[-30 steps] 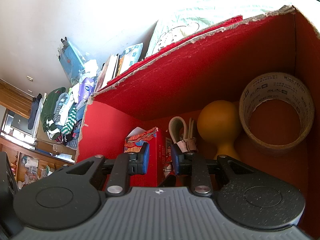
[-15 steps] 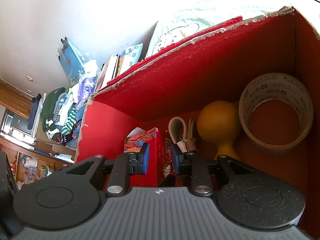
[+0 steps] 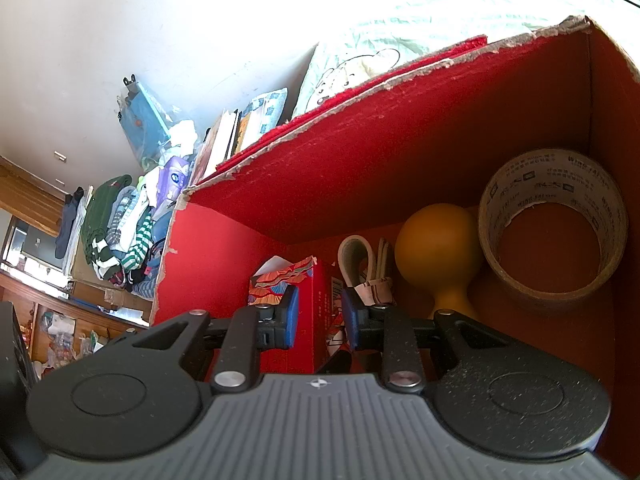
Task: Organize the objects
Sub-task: 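Hold the gift box upright inside the red box with the right gripper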
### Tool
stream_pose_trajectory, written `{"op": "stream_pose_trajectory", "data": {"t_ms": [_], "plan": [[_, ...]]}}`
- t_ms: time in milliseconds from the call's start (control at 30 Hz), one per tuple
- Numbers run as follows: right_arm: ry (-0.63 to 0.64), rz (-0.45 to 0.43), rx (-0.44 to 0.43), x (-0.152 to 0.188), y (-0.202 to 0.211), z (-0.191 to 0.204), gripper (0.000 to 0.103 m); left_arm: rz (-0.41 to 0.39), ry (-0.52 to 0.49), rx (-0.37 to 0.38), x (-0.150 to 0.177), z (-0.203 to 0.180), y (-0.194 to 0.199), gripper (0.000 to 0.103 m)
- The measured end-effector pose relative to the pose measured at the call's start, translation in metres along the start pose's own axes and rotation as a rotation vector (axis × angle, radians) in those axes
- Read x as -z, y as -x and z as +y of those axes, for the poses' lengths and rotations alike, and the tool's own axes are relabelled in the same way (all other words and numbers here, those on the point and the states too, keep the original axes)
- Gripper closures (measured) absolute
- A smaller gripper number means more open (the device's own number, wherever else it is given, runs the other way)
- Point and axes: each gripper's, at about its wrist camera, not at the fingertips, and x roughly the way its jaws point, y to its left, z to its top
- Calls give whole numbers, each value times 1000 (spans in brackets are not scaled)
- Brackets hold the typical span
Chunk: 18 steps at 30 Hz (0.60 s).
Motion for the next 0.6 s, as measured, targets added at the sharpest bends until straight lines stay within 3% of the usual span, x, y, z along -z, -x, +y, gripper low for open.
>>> {"op": "stream_pose_trajectory", "data": {"t_ms": [600], "plan": [[9,-3,0,-4,-2,1,76,-1,3,-2,0,0,-1,2]]}}
